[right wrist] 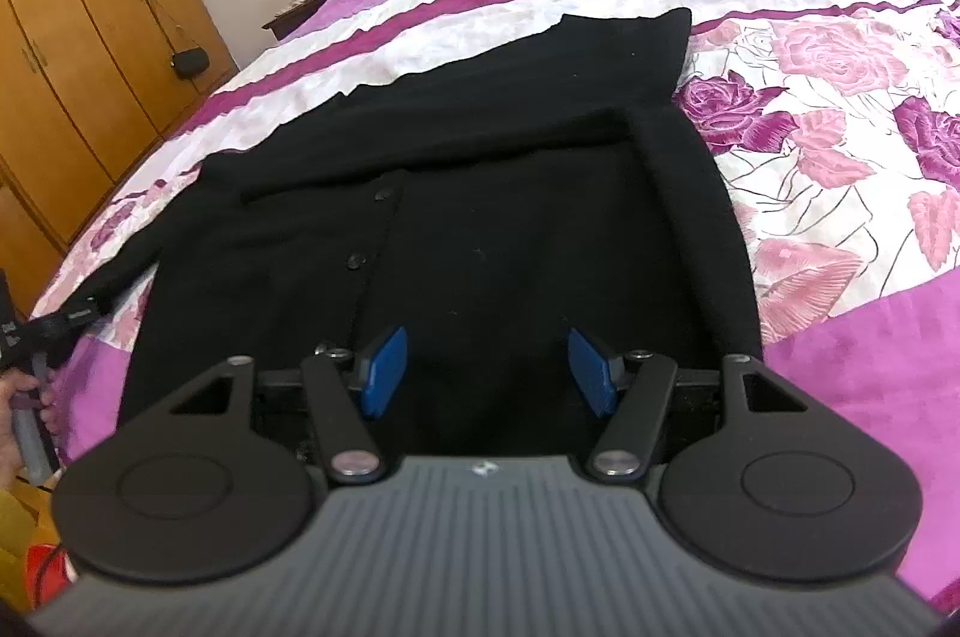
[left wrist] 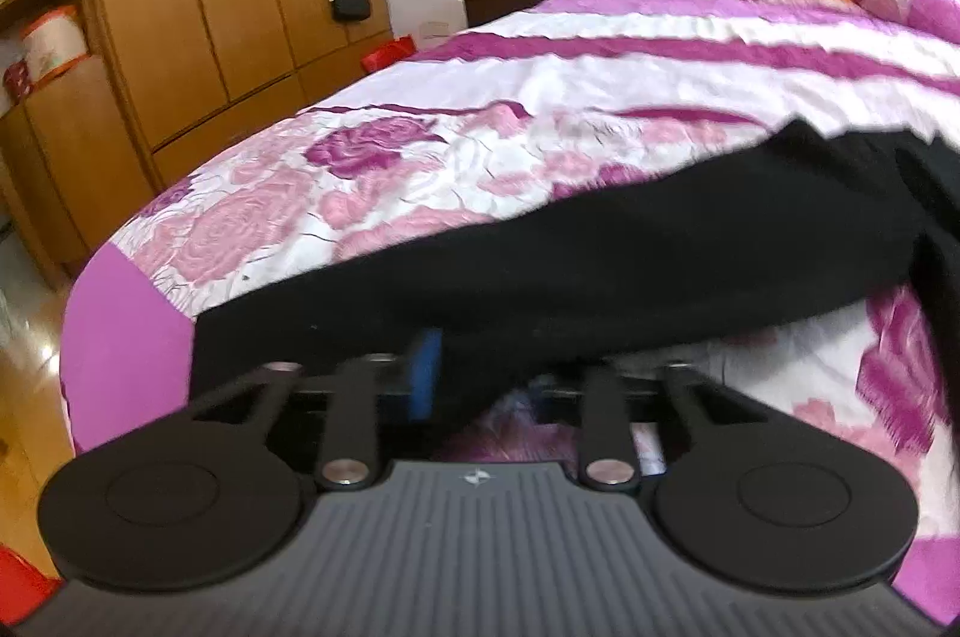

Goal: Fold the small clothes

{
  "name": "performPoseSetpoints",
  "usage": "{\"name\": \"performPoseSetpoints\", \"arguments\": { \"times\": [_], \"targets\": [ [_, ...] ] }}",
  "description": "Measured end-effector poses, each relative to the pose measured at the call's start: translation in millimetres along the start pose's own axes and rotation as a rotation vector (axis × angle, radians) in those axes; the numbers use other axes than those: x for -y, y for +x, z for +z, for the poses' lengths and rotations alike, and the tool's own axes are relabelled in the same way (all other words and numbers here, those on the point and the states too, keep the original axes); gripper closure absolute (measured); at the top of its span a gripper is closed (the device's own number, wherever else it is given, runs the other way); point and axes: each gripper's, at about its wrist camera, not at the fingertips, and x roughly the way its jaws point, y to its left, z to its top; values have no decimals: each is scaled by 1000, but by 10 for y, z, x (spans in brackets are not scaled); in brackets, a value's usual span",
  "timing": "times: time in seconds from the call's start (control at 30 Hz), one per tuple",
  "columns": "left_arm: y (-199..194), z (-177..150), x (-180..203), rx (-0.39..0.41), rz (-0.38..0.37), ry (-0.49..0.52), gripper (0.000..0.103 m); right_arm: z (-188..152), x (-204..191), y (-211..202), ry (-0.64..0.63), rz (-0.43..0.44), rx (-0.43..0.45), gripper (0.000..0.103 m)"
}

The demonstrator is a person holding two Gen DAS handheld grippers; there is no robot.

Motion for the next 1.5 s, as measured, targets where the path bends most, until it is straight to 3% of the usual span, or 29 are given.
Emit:
{"name": "performPoseSetpoints", "arguments": {
  "times": [0.07, 0.2, 0.43, 0.7, 0.93, 1.13, 1.37, 1.4, 1.5],
  "targets": [
    [-71, 59, -80, 17, -31, -69, 89, 5, -10, -21, -1, 12, 9, 41],
    [-290, 212, -99, 88, -73, -143, 92, 7, -6, -58, 1, 31, 24, 41],
    [-808, 620, 186, 251, -216, -164, 93, -7, 27, -97, 14, 45, 34, 41],
    [-1160, 987, 929, 283, -466, -113, 93, -18, 99, -134, 41, 39, 44, 41],
    [-1074, 895, 1805, 212, -598, -33, 92, -17, 171, -183, 61, 34, 60, 41],
    [-642, 539, 2270, 25, -666, -20, 92, -24, 243, -160, 90, 26, 58, 41],
    [-350, 249, 2444, -99, -639, 12, 90, -66, 254, -60, 84, 11, 32, 41],
    [-364, 227, 2424, -101, -641, 14, 89, -75, 258, -45, 86, 8, 28, 41],
    [-462, 186, 2329, -98, -653, 16, 67, -96, 271, -24, 86, 5, 22, 41]
  ]
}}
